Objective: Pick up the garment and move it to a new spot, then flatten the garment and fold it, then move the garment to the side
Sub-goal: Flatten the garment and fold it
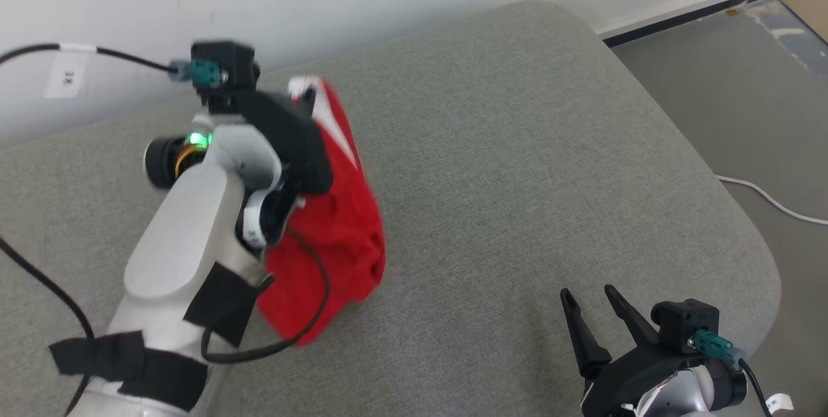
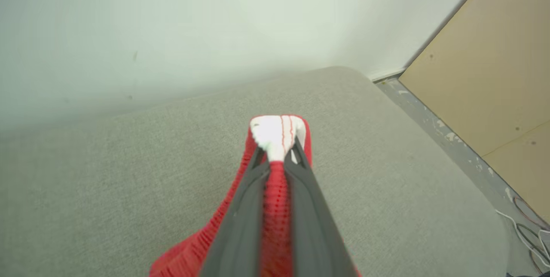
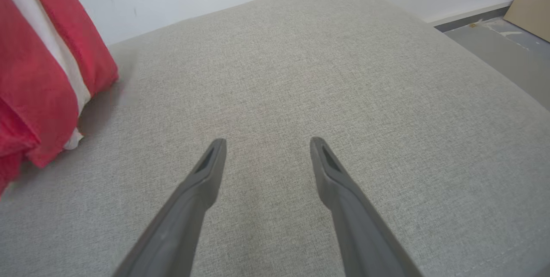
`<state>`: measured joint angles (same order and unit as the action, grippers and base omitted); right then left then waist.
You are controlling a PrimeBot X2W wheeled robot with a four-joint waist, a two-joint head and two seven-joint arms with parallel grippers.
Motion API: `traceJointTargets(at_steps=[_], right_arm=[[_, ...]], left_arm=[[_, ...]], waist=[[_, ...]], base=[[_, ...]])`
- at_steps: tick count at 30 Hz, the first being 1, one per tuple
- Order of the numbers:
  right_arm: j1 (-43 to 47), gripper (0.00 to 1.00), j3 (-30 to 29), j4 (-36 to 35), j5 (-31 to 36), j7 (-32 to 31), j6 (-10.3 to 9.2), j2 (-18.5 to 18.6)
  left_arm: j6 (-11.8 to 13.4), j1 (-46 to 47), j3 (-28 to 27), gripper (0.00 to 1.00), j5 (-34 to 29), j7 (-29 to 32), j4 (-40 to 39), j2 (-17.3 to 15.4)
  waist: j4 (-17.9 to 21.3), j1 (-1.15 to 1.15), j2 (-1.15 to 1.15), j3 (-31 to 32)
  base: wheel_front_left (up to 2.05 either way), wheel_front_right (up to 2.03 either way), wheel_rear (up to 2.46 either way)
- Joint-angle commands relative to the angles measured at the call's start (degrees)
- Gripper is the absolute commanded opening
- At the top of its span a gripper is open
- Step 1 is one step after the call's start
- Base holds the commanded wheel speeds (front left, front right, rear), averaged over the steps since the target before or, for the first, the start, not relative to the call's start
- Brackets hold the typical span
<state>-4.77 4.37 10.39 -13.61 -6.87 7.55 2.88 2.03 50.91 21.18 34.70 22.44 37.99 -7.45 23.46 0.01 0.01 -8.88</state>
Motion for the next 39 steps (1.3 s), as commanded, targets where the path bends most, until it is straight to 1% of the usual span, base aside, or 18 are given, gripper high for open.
traceJointTargets(at_steps=[1,4,6,10,12,15,19,23,25,29,32,33,34,35,39], right_arm=[[-0.8,1.0,-0.2,0.0,0.2,0.2,-0.12,0.0],[-0.9,1.0,-0.5,0.1,0.6,0.1,-0.12,0.0],[-0.8,1.0,-0.8,0.1,0.8,0.0,-0.12,0.0],[-0.1,1.0,-1.1,-0.2,0.9,-0.3,-0.12,0.0],[0.4,1.0,-1.6,-0.4,1.1,-0.4,-0.12,0.0],[1.2,1.0,-2.3,-0.8,1.3,-0.6,-0.12,0.0],[1.4,1.0,-2.7,-1.5,1.4,-0.9,-0.12,0.0],[1.2,1.0,-2.5,-1.8,1.5,-1.3,-0.12,0.0],[1.1,1.0,-2.6,-1.9,1.7,-1.5,-0.12,0.0],[0.7,1.0,-2.5,-2.1,2.0,-1.9,-0.12,0.0],[0.7,1.0,-2.5,-2.4,2.3,-2.3,-0.12,0.0],[0.7,1.0,-2.5,-2.5,2.5,-2.5,-0.12,0.0],[0.7,1.0,-2.5,-2.5,2.5,-2.5,-0.12,0.0],[0.5,1.0,-2.2,-2.7,2.8,-2.8,-0.12,0.0],[-0.1,1.0,-1.4,-3.5,3.8,-4.1,-0.12,0.0]], left_arm=[[-0.3,1.8,-0.6,0.0,0.1,-3.2,-1.6,1.1],[-0.8,4.3,-1.2,0.0,1.2,-9.3,-5.0,3.1],[-1.4,5.7,-1.2,0.0,3.0,-12.3,-7.7,4.0],[-1.9,6.4,0.8,0.0,5.2,-15.4,-12.8,4.5],[-1.2,4.8,1.9,0.0,5.8,-15.9,-15.2,4.5],[-0.1,0.4,3.5,0.0,6.1,-15.2,-18.1,4.2],[2.0,-9.5,4.0,0.0,6.0,-14.7,-20.7,1.3],[4.1,-19.6,3.0,0.0,6.5,-15.7,-20.0,-1.5],[4.8,-23.4,2.8,0.0,7.2,-16.3,-19.1,-2.1],[5.6,-28.7,1.3,0.0,8.1,-19.1,-17.4,-2.5],[4.9,-31.1,1.7,0.0,7.8,-20.9,-16.0,-2.8],[4.9,-31.9,1.7,0.38,7.9,-21.3,-15.3,-2.8],[4.9,-31.9,1.7,0.38,7.9,-21.3,-15.3,-2.8],[4.2,-33.1,2.2,1.0,8.2,-21.1,-14.0,-2.8],[2.1,-33.7,2.7,1.0,9.7,-20.2,-13.5,-2.8]], waist=[[-0.6,-0.01,-0.01,0.2],[-1.2,-0.01,-0.01,0.6],[-1.8,-0.01,-0.01,1.1],[-3.3,-0.01,-0.01,1.9],[-4.6,-0.01,-0.01,2.0],[-7.1,-0.01,-0.01,2.1],[-10.4,-0.01,-0.01,1.9],[-13.0,-0.01,-0.01,1.7],[-14.3,-0.01,-0.01,1.8],[-16.1,-0.01,-0.01,2.1],[-17.3,-0.01,-0.01,2.2],[-17.6,-0.01,-0.01,2.3],[-17.6,-0.01,-0.01,2.3],[-18.1,-0.01,-0.01,2.5],[-18.9,-0.01,-0.01,2.9]], base=[[0.0,0.0,0.0],[0.0,0.0,0.0],[0.0,0.0,0.0],[0.0,0.0,0.0],[0.0,0.0,0.0],[0.0,0.0,0.0],[0.0,0.0,0.0],[0.0,0.0,0.0],[0.0,0.0,0.0],[0.0,0.0,0.0],[0.0,0.0,0.0],[0.0,0.0,0.0],[0.0,0.0,0.0],[0.0,0.0,0.0],[0.0,0.0,0.0]])
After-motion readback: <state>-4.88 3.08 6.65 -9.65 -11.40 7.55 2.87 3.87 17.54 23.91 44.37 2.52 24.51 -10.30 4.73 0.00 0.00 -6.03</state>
